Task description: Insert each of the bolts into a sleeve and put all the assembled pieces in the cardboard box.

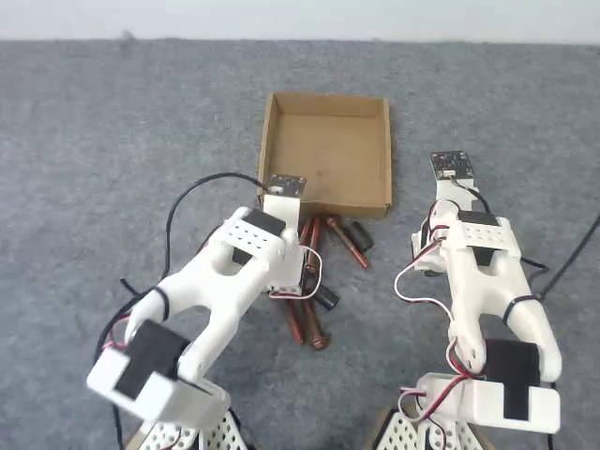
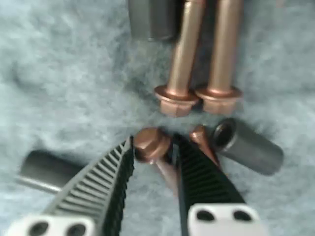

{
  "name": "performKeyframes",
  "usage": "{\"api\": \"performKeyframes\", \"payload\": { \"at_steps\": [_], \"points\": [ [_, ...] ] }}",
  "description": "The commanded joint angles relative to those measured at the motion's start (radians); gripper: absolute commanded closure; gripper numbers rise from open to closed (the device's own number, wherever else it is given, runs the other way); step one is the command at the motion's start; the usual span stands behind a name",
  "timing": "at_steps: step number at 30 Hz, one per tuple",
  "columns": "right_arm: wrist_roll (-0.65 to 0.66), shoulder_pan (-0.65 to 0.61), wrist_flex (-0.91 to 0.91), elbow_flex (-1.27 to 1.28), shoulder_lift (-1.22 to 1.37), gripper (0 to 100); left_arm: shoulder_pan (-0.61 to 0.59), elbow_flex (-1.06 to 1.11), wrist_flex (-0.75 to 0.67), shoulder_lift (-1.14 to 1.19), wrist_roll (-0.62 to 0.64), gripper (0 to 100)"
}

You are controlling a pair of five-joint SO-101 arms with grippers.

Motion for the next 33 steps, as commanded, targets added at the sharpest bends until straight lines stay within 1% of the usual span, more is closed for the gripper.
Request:
{"api": "performKeyframes", "payload": {
  "at_steps": [1,8,11,14,17,22,26,29,33],
  "points": [
    [0.020,0.010,-0.012,-0.040,-0.010,99.1,0.002,0.001,-0.044,0.040,0.046,87],
    [0.020,0.012,-0.012,-0.040,-0.012,99.1,0.009,-0.013,-0.034,0.058,0.044,88],
    [0.021,0.012,-0.012,-0.040,-0.012,99.1,0.009,-0.013,-0.020,0.058,0.041,92],
    [0.021,0.010,-0.012,-0.040,-0.012,99.1,0.006,-0.021,-0.021,0.057,-0.031,99],
    [0.021,0.010,-0.012,-0.040,-0.010,99.1,-0.002,-0.038,-0.015,0.057,-0.109,98],
    [0.021,0.012,-0.012,-0.040,-0.012,99.1,-0.074,-0.084,0.000,0.055,-0.186,98],
    [0.021,0.012,-0.012,-0.040,-0.012,99.1,-0.138,-0.205,0.114,0.055,-0.242,98],
    [0.021,0.012,-0.010,-0.040,-0.012,99.1,-0.204,-0.295,0.153,0.057,-0.256,98],
    [0.021,0.012,-0.010,-0.040,-0.012,99.1,-0.270,-0.369,0.152,0.063,-0.256,98]
  ]
}}
